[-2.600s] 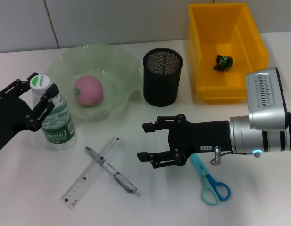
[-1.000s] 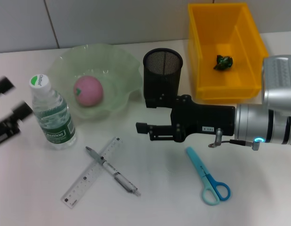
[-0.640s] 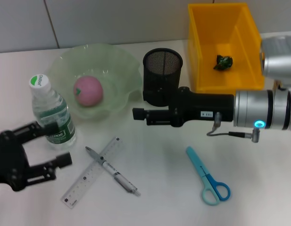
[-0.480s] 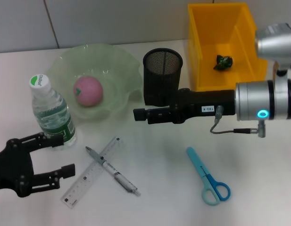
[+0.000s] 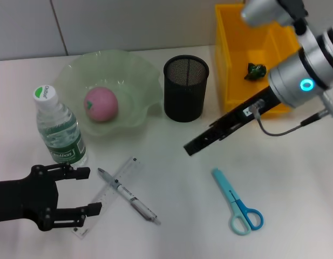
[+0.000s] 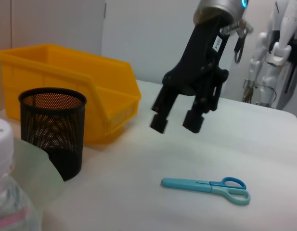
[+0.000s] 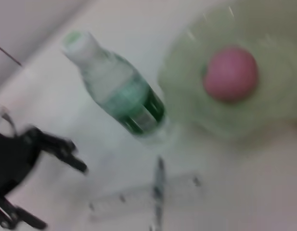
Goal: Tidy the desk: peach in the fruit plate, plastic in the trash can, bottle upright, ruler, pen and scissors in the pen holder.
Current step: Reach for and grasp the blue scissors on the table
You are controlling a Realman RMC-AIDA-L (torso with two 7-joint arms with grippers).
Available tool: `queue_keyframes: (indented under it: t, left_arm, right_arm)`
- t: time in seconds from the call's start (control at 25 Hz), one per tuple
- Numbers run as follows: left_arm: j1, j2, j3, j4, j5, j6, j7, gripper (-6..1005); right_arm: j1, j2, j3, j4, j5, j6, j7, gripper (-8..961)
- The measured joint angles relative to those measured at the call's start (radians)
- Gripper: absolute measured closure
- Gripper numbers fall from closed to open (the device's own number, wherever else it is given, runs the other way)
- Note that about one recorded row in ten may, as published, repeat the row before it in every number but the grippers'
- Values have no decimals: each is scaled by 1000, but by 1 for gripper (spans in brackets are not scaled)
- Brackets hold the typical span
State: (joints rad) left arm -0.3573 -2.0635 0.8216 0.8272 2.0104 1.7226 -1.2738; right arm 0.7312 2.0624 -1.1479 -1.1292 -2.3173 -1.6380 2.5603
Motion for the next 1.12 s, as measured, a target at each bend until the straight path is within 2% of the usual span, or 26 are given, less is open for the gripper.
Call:
queue_keyframes:
  t: [0.04,0.12,0.16,0.24,0.28,0.32,0.4,0.44,0.72,0.88,1.04,1.12]
  left_arm:
    - [-2,-1,3,-3,0,-5,7,200]
    - [-7,-2,11,-9,-3,-13,20,200]
    - [-7,-2,11,-9,-3,-13,20,200]
    - [-11,-2,13,-12,-5,-15,25,201]
    - [-15,-2,14,-16,-6,-15,28,201]
    - [-15,-2,14,-16,-6,-15,28,201]
    - [-22,-2,14,-21,-6,-16,28,201]
    - [-31,-1,14,-25,-5,-19,28,201]
    - [-48,0,14,-32,0,-20,26,202]
    - [-44,-1,13,-34,-3,-28,29,202]
    - [-44,-3,13,-46,-4,-37,38,202]
    - [-47,-2,12,-55,-4,-39,38,202]
  right_arm:
    - [73,-8,1,25,-99,-56,98,185]
    - [134,-11,2,57,-182,-98,175,185]
    - [134,-11,2,57,-182,-98,175,185]
    - [228,-12,5,116,-287,-137,259,185]
    - [228,-12,5,116,-287,-137,259,185]
    - [257,-12,4,141,-317,-143,278,185]
    - [302,-7,-1,197,-359,-149,293,185]
    - [344,5,-5,256,-409,-143,298,185]
    - [381,23,-58,351,-450,-80,308,192]
    - [373,25,-95,386,-438,-26,308,196]
    - [341,26,-196,386,-353,34,304,199]
    - [337,26,-210,386,-348,42,304,201]
